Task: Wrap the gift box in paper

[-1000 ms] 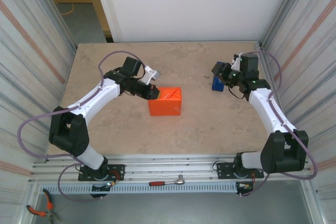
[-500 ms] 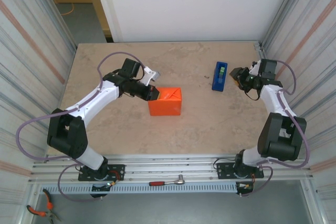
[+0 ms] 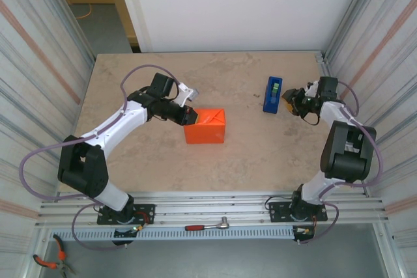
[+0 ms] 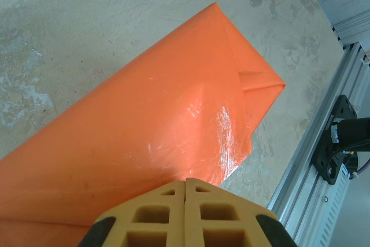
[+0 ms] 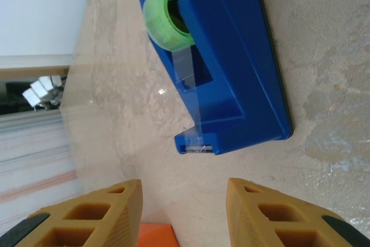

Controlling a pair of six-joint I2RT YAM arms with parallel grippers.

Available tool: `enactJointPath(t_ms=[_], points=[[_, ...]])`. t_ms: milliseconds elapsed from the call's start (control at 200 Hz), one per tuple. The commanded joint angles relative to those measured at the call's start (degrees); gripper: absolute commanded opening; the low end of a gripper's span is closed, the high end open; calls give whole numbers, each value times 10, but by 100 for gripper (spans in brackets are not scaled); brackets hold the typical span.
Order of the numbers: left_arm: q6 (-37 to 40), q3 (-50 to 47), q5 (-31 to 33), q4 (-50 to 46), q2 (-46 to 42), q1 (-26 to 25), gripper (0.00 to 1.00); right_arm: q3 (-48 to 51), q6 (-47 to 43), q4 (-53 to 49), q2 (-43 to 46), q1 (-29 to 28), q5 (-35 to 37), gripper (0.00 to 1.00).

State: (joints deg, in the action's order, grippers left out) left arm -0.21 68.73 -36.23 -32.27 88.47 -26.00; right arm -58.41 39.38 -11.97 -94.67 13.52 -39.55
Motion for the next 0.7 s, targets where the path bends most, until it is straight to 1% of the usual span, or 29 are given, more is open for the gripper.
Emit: enactJointPath(t_ms=[0,696], points=[[0,-18,7,-19,0,-6,0,-23,-12,17,-27,2,-28,41],[-1,-21,1,-17,10,-6,0,-68,-6,50,-121,-17,-61,36]])
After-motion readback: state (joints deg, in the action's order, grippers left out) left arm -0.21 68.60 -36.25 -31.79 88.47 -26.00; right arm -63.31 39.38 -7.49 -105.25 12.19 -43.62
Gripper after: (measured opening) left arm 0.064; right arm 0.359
